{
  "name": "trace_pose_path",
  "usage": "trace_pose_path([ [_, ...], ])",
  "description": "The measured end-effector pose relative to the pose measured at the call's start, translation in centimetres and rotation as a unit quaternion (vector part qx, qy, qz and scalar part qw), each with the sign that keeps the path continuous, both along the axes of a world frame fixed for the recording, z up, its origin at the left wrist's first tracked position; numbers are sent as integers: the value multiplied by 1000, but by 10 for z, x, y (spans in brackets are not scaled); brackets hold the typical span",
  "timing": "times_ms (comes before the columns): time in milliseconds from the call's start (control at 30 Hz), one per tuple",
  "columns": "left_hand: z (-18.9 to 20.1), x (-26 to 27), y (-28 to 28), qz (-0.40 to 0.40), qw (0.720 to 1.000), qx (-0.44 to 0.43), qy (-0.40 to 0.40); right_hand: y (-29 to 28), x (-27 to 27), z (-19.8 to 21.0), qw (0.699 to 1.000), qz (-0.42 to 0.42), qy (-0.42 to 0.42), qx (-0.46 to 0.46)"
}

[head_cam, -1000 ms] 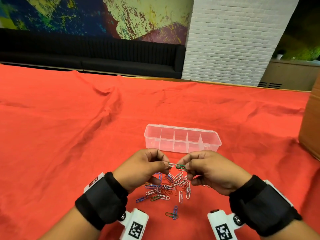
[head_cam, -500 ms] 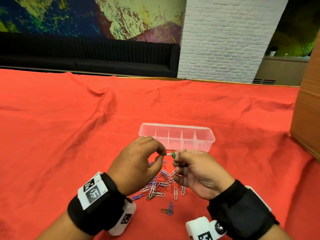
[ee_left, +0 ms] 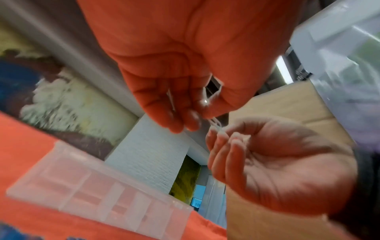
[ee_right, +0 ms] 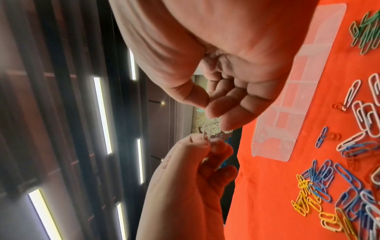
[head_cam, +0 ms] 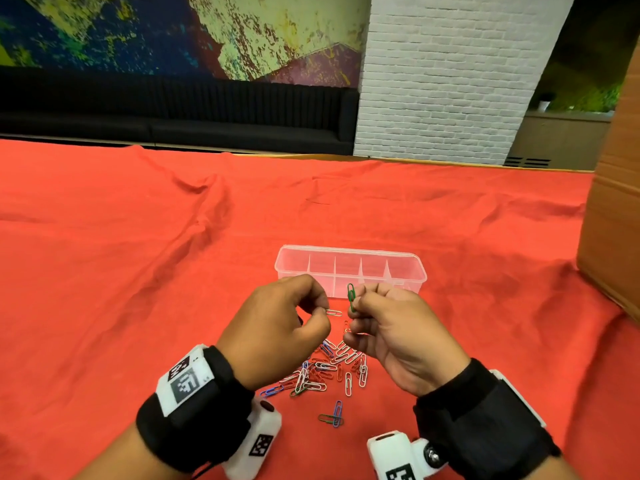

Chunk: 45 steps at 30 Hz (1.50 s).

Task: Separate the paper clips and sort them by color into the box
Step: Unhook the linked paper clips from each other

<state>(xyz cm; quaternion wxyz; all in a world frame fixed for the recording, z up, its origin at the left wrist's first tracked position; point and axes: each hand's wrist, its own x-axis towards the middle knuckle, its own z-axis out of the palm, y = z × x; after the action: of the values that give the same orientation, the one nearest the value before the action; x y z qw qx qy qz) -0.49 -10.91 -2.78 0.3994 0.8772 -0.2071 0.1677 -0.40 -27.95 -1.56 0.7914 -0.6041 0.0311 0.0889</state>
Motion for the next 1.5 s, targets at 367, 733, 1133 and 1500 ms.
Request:
trace_pose_path([
  [367, 7, 72, 55, 102, 957, -166, 217, -50, 60, 22, 989, -4, -29, -143],
  [733, 14, 164, 51, 154, 965, -1, 213, -20, 155, -1, 908, 22, -112, -404],
  [1133, 9, 128, 47, 50, 971, 193, 128, -80, 124, 13, 742, 159, -179, -626],
  [1500, -35, 79, -20, -134, 866, 453, 164, -76, 67, -39, 655, 271, -146, -691],
])
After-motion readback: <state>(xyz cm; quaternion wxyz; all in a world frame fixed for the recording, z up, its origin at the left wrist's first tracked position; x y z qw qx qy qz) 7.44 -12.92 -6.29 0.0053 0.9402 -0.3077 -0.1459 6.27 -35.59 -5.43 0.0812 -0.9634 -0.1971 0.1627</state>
